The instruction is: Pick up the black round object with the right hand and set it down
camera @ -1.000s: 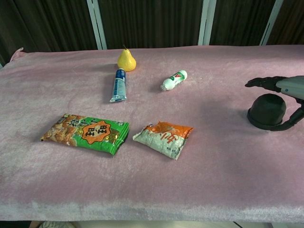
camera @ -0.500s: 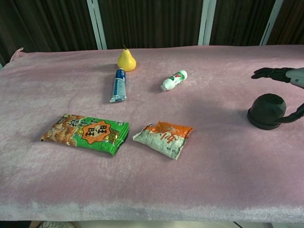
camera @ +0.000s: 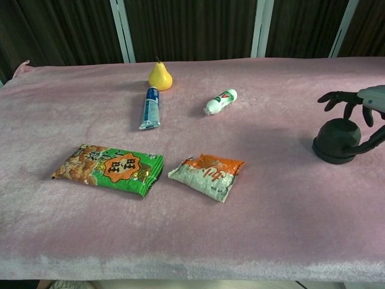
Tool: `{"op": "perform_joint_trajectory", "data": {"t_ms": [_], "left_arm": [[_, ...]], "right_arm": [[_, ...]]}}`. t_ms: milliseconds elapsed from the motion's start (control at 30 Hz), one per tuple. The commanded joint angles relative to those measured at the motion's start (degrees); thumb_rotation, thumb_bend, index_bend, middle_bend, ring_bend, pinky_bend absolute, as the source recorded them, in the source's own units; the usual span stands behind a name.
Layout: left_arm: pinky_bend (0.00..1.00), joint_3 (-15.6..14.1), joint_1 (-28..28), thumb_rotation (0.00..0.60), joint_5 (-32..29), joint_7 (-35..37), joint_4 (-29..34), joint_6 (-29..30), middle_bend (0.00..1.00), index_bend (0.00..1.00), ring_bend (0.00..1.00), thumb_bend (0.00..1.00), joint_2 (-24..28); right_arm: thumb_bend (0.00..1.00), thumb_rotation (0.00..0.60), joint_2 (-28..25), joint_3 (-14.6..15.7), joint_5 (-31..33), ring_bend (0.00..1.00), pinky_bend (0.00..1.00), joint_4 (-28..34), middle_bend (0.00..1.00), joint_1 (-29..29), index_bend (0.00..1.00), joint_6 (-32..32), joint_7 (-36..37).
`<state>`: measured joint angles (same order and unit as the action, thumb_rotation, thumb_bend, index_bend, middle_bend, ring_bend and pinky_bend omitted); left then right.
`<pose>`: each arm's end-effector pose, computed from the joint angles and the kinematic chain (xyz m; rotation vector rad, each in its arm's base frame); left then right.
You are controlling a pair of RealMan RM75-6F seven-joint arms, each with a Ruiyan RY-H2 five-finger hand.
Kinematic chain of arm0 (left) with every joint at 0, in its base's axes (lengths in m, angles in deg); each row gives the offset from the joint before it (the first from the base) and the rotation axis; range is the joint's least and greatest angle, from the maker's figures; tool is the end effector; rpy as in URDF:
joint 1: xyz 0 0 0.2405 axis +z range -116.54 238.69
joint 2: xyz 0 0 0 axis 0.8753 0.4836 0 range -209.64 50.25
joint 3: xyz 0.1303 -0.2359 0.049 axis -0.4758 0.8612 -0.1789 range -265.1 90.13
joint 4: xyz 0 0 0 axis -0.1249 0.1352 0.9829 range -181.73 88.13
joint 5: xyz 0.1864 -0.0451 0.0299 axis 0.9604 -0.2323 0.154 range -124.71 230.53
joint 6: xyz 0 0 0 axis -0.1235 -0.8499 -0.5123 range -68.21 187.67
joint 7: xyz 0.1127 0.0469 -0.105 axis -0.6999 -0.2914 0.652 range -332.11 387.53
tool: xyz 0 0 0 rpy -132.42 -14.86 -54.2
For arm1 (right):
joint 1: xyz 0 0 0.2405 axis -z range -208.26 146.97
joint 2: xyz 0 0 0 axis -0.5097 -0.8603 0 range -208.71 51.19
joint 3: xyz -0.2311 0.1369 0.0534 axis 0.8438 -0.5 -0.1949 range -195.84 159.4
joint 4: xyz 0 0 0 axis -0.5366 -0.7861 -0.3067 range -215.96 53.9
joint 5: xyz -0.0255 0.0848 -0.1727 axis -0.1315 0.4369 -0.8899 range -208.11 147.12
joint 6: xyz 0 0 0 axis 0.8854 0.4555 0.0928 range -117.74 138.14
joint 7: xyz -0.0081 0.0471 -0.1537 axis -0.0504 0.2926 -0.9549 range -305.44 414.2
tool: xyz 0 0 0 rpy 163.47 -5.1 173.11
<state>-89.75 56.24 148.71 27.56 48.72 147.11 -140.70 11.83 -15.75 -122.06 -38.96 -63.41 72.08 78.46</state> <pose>-0.2940 0.1774 0.1766 -1.5568 -0.8724 -0.9617 -0.3225 -0.3667 0.0460 1.8608 -0.8657 0.8304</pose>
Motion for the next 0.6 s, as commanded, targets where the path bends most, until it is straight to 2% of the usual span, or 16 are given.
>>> {"op": "perform_joint_trajectory", "data": {"t_ms": [33, 100, 167, 267, 367, 600], "left_arm": [[0.49, -0.01, 0.00, 0.600, 0.02, 0.05, -0.07, 0.00, 0.44, 0.45, 0.35, 0.57, -0.01], [0.49, -0.03, 0.02, 0.600, 0.03, 0.03, -0.09, 0.02, 0.44, 0.45, 0.35, 0.57, -0.04], [0.49, -0.01, 0.01, 0.600, -0.03, 0.05, -0.08, -0.02, 0.44, 0.45, 0.35, 0.57, -0.02], [0.49, 0.02, 0.00, 0.600, -0.11, 0.10, -0.03, -0.04, 0.44, 0.45, 0.35, 0.57, 0.03], [0.49, 0.02, -0.02, 0.600, -0.16, 0.13, 0.01, -0.10, 0.44, 0.45, 0.35, 0.57, 0.05], [0.49, -0.03, 0.00, 0.600, -0.14, 0.13, 0.07, -0.12, 0.44, 0.45, 0.35, 0.57, 0.09]], "right_arm": [[0.22, 0.600, 0.51, -0.41, 0.33, 0.49, 0.72, -0.37, 0.39, 0.18, 0.37, 0.40, -0.63], [0.22, 0.600, 1.01, -0.71, 0.55, 0.54, 0.75, -0.90, 0.44, 0.40, 0.46, 0.91, -0.97], [0.22, 0.600, 1.47, -1.02, 0.74, 0.58, 0.78, -1.44, 0.50, 0.59, 0.59, 1.46, -1.11], [0.22, 0.600, 2.23, -1.55, 0.96, 0.61, 0.80, -2.49, 0.55, 0.96, 0.73, 2.76, -1.16], [0.22, 0.600, 2.76, -1.94, 1.06, 0.61, 0.80, -3.35, 0.57, 1.22, 0.78, 3.86, -0.57], [0.22, 0.600, 2.30, -2.19, 1.12, 0.61, 0.80, -2.85, 0.57, 1.47, 0.78, 4.56, 2.40]]}}
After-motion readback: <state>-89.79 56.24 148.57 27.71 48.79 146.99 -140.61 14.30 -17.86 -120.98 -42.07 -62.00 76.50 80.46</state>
